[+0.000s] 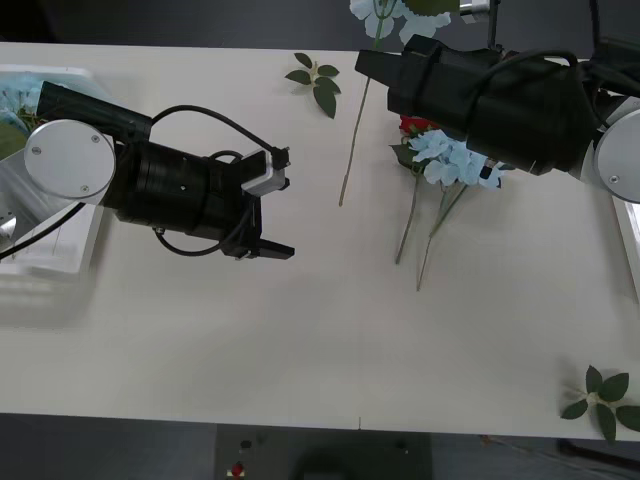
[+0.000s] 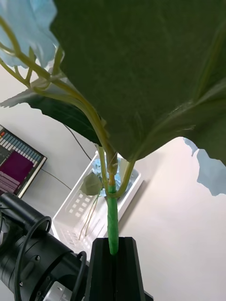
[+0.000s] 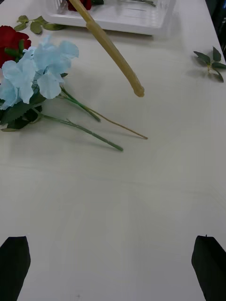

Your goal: Put the red flowers into the right box and the blue flowers into the left box

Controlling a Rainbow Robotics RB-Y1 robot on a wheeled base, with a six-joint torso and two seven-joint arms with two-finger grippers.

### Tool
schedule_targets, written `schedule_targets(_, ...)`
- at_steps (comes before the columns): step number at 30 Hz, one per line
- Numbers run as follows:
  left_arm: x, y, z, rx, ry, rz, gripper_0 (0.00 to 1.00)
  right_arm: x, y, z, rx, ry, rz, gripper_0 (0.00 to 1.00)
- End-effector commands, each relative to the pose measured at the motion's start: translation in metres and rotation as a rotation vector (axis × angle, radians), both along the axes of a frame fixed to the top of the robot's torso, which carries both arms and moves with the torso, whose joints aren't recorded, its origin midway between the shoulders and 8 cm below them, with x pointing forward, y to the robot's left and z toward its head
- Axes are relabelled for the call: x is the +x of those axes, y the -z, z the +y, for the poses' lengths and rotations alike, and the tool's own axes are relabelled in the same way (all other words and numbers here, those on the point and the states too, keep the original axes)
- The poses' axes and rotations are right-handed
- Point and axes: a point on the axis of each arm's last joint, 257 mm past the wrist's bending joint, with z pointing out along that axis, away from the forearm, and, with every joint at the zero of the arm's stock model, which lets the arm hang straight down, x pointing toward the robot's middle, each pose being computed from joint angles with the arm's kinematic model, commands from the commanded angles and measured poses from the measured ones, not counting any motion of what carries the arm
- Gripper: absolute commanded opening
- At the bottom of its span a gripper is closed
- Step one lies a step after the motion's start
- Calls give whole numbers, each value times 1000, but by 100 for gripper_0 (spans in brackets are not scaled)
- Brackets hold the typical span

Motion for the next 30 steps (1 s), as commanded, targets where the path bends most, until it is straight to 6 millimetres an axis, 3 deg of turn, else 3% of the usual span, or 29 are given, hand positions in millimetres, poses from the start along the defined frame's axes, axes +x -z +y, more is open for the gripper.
schedule_targets(1, -9, 2, 1, 14, 28, -8, 100, -2, -23, -7, -19, 6, -65, 0)
schedule_targets(8, -9, 2, 1, 14, 28, -8, 100, -6, -24, -2, -13, -6, -64, 0)
schedule_targets(9, -28, 37, 4, 16, 25, 80, 100, -6, -25, 0, -4, -9, -63, 0)
schedule_targets(11, -29, 32, 0, -11, 21, 92, 100, -6, -25, 4, 8, -13, -62, 0)
schedule_targets(12, -27, 20, -3, -53, 12, 107, 100, -8, -23, 8, 10, -19, -61, 0)
schedule_targets(19, -45, -13, -21, -231, 17, 248, 100, -15, 1, 19, -13, -34, -56, 0)
schedule_targets(26, -45, -59, -30, -448, -17, 363, 100, -27, 2, 39, -7, -78, -58, 0)
schedule_targets(30, -36, -74, -34, -523, -47, 372, 100, -30, 0, 46, -2, -94, -55, 0)
